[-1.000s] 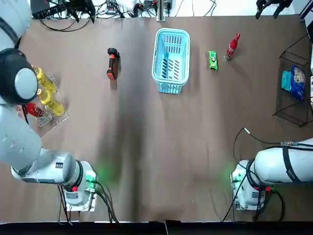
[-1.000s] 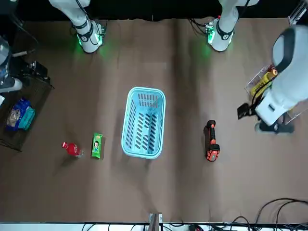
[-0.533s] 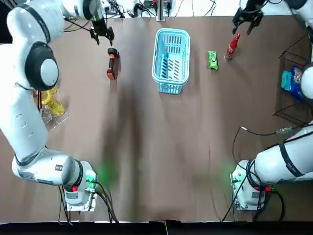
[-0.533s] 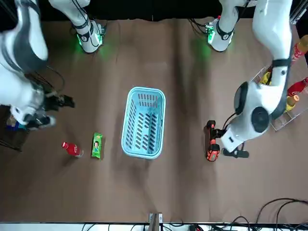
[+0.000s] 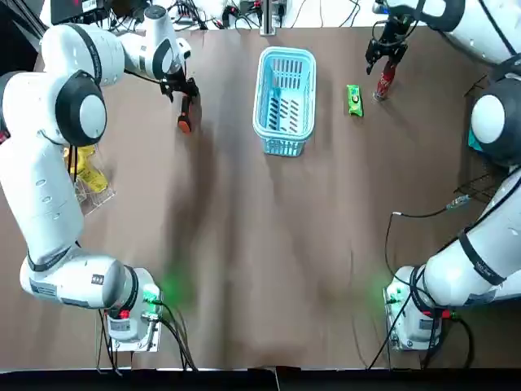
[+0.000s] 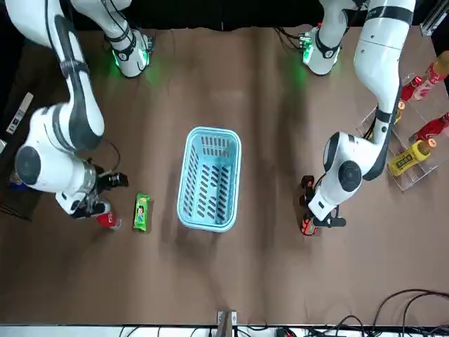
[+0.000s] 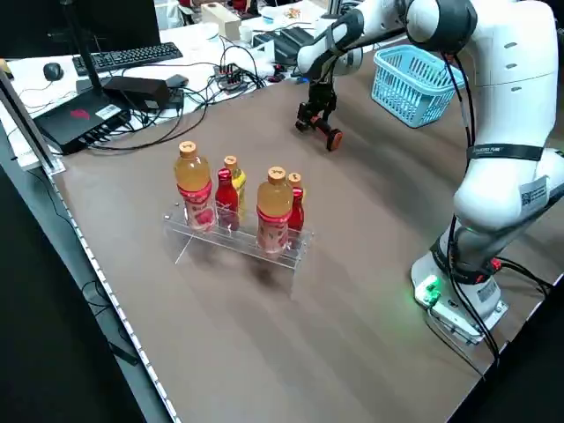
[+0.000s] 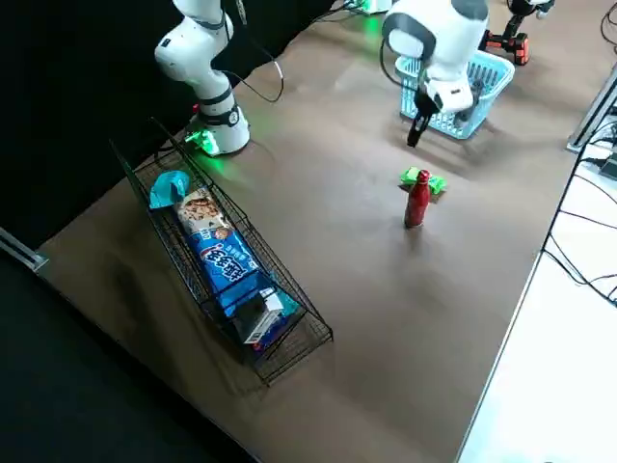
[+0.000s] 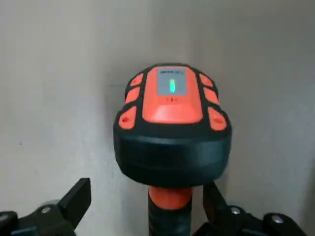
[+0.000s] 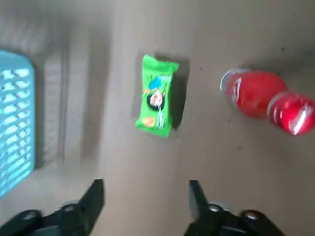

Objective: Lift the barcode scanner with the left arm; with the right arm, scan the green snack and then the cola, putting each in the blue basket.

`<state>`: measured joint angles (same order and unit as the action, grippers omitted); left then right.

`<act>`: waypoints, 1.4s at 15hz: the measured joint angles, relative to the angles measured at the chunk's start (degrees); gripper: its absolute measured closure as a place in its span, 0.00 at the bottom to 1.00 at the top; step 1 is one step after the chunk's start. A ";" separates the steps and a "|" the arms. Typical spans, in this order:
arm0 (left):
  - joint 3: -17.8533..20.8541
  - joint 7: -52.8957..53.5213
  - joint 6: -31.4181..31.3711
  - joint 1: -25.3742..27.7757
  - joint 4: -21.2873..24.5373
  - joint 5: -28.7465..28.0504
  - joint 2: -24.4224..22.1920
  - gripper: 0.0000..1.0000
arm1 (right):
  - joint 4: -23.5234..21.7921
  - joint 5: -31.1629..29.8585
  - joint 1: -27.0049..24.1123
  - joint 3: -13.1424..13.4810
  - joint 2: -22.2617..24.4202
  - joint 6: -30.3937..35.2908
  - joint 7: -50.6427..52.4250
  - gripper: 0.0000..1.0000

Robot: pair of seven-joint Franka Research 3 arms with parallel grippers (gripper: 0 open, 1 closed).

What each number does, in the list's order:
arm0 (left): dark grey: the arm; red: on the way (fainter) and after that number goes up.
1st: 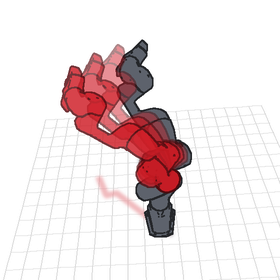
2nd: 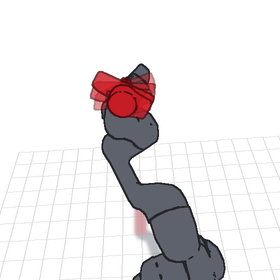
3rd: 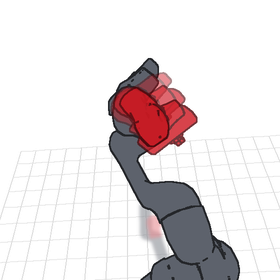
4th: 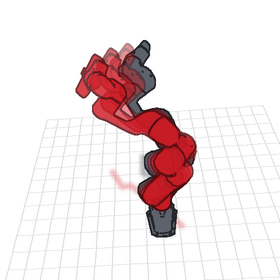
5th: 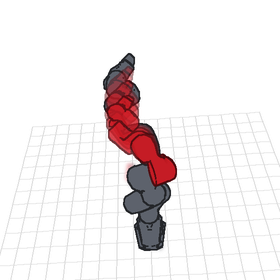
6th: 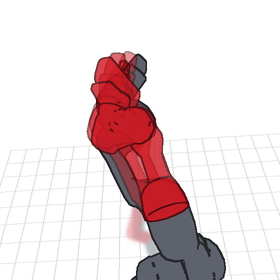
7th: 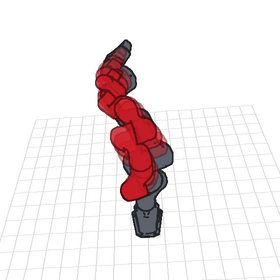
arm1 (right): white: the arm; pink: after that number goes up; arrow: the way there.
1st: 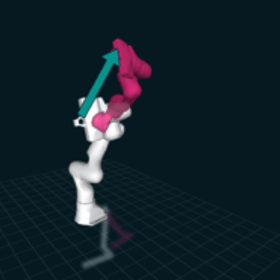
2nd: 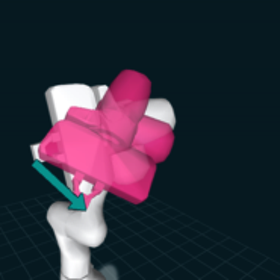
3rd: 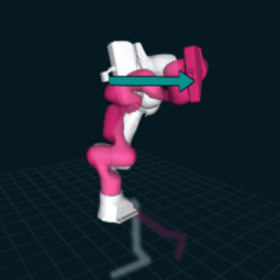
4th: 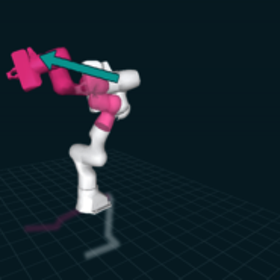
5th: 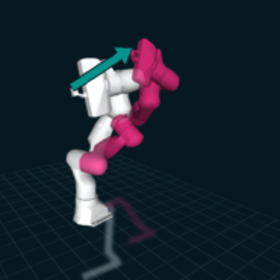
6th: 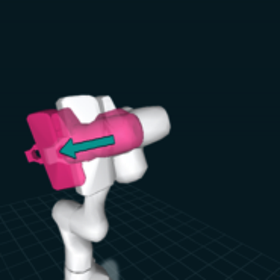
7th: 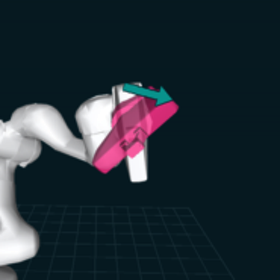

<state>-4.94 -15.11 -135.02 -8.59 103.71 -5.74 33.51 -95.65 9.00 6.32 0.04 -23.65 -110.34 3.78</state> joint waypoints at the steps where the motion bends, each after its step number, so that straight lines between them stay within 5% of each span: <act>1: -0.01 -0.01 0.00 -0.03 0.06 0.00 0.00 0.00 | -0.02 0.00 -0.04 0.05 -1.66 -2.48 -0.02 0.30; 5: -0.02 -0.04 0.00 -0.34 0.29 -0.01 -0.01 0.01 | 1.02 0.02 0.10 -0.07 -8.19 -8.32 -3.09 0.31; 11: -0.04 -0.07 0.00 -0.36 0.68 -0.01 -0.01 0.41 | 2.24 0.04 0.58 -0.16 -12.04 -11.46 -3.82 0.32; 13: -0.06 -0.09 0.05 -0.37 0.69 -0.01 -0.02 0.44 | 2.24 0.04 0.83 -0.16 -13.48 -13.36 -3.92 0.32; 15: -0.08 -0.09 0.40 -0.40 0.64 -0.07 -0.13 0.64 | 2.26 0.04 1.12 -0.19 -14.90 -15.93 -3.92 0.32; 19: 0.00 -0.09 0.59 -0.21 0.13 -0.14 -0.63 0.65 | 2.37 0.04 1.46 -0.20 -16.77 -17.31 -3.92 0.38; 21: 0.04 -0.09 4.02 0.03 -1.16 -0.15 -3.25 0.65 | 2.76 0.04 1.46 -0.26 -16.98 -17.17 -3.92 0.52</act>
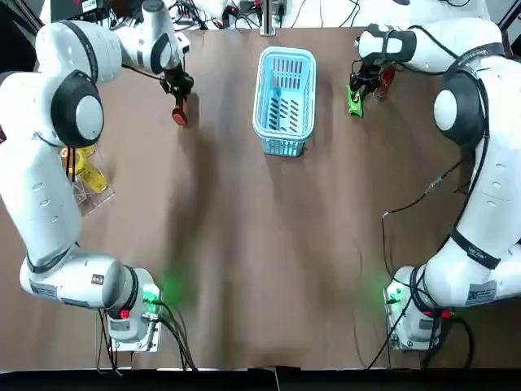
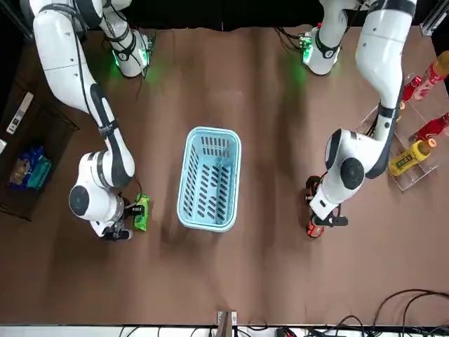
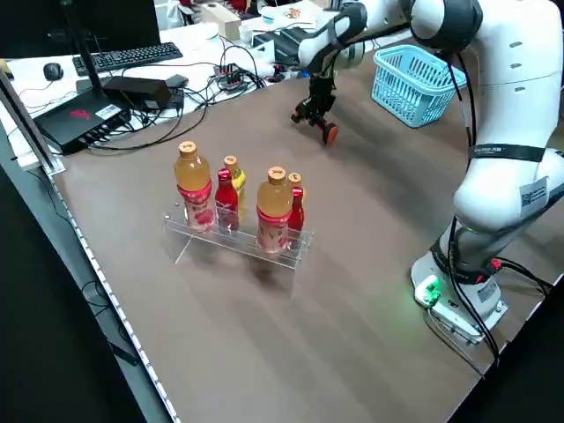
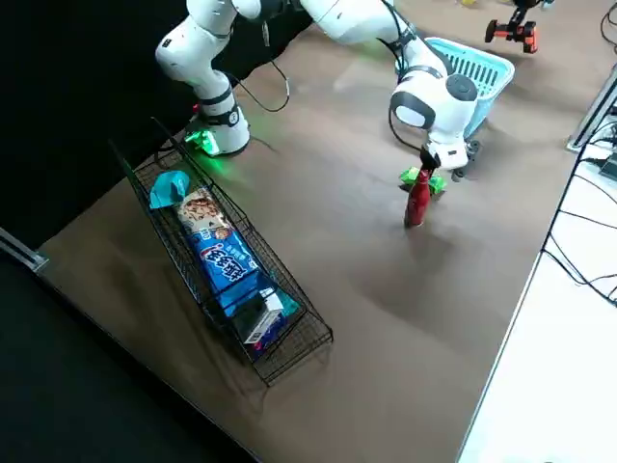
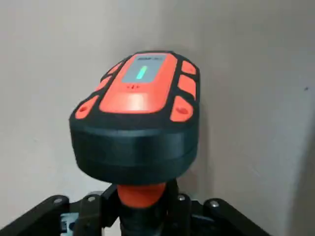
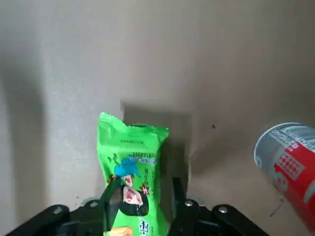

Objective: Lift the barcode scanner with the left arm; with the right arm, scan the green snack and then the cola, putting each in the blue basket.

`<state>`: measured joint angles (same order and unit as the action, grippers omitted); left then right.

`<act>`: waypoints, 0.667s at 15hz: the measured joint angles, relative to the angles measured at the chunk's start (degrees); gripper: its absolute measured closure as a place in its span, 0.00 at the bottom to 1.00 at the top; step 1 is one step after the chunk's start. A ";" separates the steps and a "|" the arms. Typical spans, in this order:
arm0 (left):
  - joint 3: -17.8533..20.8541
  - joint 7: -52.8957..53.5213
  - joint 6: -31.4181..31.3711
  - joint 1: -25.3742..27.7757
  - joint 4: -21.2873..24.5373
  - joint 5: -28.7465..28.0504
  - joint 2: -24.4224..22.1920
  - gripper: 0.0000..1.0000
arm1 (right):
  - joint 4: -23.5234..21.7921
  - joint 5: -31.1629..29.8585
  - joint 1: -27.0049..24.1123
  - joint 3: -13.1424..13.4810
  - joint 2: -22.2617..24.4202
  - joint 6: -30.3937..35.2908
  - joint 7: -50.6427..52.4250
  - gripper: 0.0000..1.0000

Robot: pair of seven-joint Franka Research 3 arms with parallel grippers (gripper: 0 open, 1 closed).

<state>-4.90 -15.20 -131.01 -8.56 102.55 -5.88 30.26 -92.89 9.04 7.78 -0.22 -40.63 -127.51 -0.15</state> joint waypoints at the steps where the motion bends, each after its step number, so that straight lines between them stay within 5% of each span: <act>1: 0.00 0.00 2.38 0.08 -0.90 0.00 -1.25 0.65 | 0.03 0.07 0.04 -0.07 -0.01 0.01 0.00 0.56; 6: -0.32 0.09 14.63 0.33 -5.64 -0.01 -8.19 0.65 | 0.48 0.25 0.39 -0.09 0.01 0.23 -0.88 0.97; 10: -1.64 0.09 21.58 0.32 -7.41 3.16 -12.78 0.65 | 0.99 0.25 0.42 -0.09 0.01 0.32 -1.82 0.99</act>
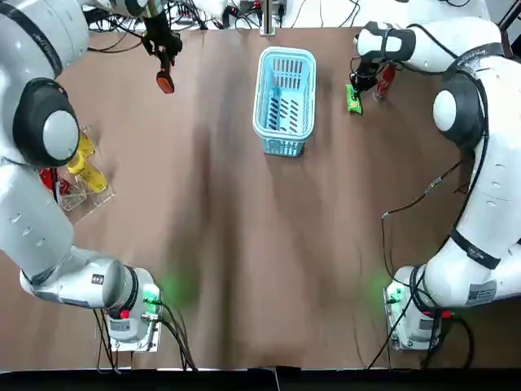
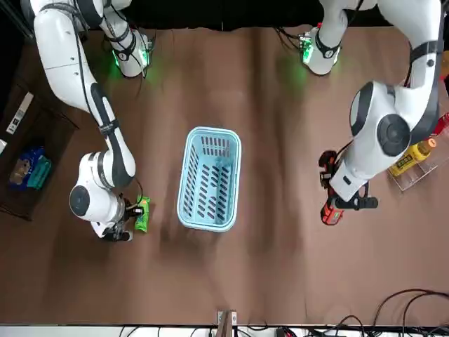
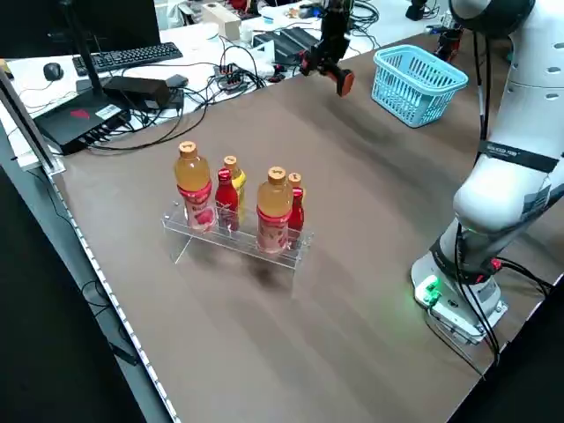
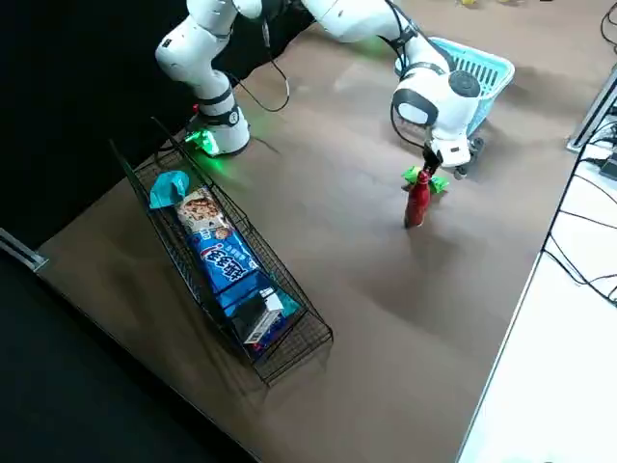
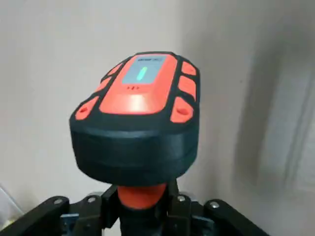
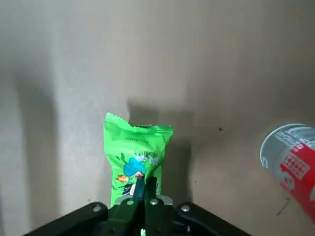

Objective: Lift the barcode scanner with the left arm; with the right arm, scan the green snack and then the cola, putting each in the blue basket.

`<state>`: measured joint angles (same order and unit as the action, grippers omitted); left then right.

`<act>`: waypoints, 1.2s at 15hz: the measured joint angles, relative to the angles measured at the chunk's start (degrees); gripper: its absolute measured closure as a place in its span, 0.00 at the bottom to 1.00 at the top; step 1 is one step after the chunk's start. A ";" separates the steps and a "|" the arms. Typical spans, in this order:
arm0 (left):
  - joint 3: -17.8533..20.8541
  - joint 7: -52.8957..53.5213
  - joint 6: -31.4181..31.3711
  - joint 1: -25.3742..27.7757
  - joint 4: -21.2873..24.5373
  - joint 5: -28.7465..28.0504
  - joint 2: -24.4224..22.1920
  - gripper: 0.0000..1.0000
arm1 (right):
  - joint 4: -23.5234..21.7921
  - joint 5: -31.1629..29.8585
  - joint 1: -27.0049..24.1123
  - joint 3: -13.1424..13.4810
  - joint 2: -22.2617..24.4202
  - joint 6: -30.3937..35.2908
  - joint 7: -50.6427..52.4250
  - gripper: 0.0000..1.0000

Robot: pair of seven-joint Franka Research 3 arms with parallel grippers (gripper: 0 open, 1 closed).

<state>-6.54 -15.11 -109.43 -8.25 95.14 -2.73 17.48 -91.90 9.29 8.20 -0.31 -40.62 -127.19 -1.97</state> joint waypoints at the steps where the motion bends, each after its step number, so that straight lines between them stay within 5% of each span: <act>1: -0.13 0.00 1.48 -0.01 -0.17 1.18 -0.97 0.65 | 0.28 0.00 0.00 0.02 0.08 0.13 0.00 0.99; 11: -1.56 0.00 10.71 -0.07 -1.10 16.72 -6.48 0.65 | 3.97 0.76 0.03 -0.01 14.21 17.58 1.32 0.99; 18: -1.64 -0.15 16.92 -0.06 -3.04 36.00 -7.72 0.65 | 7.13 16.50 0.91 -0.72 23.98 33.16 -1.56 0.99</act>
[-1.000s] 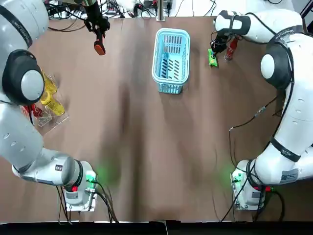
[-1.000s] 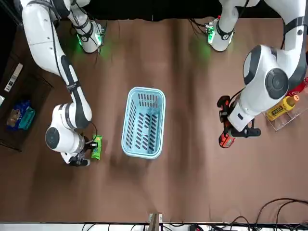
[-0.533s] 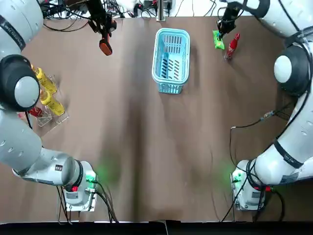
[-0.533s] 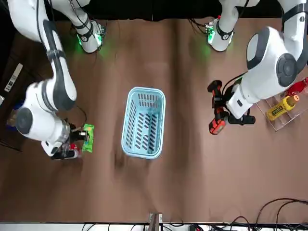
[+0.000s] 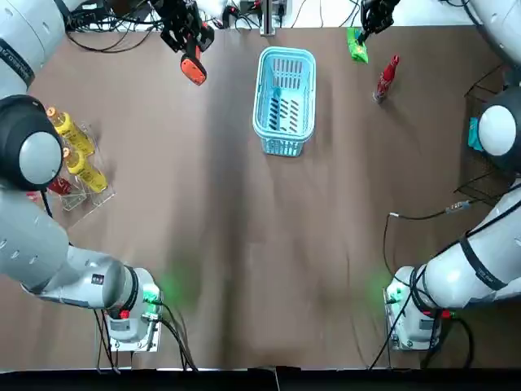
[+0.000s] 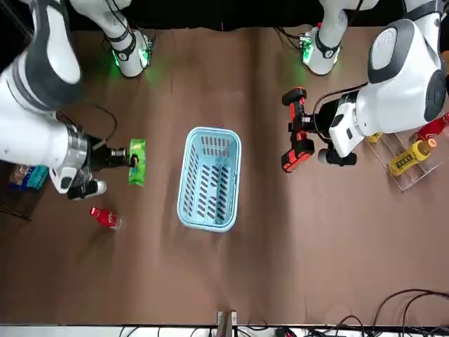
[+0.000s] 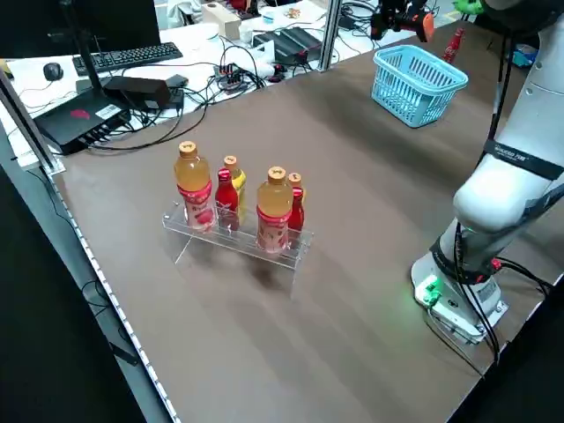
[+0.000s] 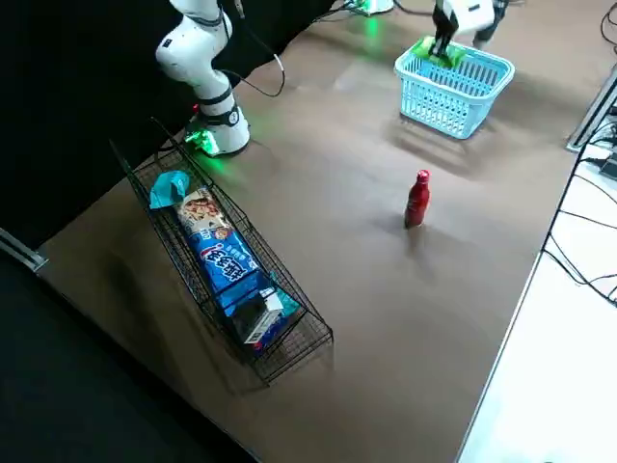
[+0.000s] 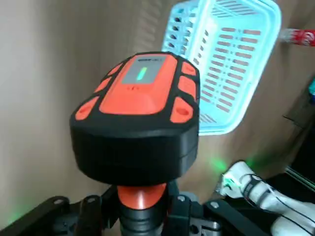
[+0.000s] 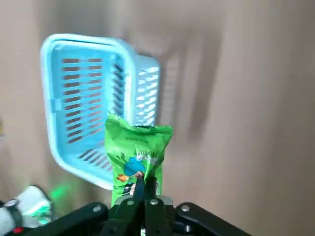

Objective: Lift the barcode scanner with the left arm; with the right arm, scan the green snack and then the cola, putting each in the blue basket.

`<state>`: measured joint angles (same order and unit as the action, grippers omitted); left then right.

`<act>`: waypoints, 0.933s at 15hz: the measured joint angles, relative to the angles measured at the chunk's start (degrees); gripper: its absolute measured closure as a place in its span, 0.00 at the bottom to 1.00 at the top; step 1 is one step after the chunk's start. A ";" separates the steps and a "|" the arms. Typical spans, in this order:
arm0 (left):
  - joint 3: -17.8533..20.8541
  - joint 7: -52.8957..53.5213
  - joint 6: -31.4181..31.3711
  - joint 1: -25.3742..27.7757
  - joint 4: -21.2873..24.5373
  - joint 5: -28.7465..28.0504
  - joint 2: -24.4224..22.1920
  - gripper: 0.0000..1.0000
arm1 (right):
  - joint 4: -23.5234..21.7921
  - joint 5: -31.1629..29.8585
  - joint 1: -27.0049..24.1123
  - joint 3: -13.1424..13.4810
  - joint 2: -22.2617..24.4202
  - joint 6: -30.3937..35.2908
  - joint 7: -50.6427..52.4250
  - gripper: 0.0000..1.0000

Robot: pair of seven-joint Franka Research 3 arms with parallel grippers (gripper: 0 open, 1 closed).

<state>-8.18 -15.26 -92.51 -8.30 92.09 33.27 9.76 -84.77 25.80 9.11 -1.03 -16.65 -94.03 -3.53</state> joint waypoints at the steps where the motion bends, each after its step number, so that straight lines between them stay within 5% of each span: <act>1: 0.00 -0.01 0.14 0.01 -0.01 1.69 0.00 0.65 | 0.92 0.47 0.68 -0.40 0.39 0.47 -1.90 0.99; 5: -0.01 -0.09 0.27 0.01 -0.20 10.68 -0.07 0.65 | 2.09 2.00 6.58 -1.43 0.36 0.12 -9.57 0.99; 9: 0.02 -1.83 0.37 0.02 -0.22 18.63 -0.09 0.65 | 2.09 9.69 9.25 -1.45 -0.25 -0.38 -13.08 0.99; 14: -0.20 -7.88 0.68 -0.69 -0.13 21.44 0.24 0.65 | 2.02 17.23 10.66 -1.44 -2.05 -4.61 -14.14 0.99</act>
<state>-8.38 -23.15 -91.83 -8.99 91.96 54.71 10.00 -82.75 43.03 19.77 -2.47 -18.70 -98.64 -17.67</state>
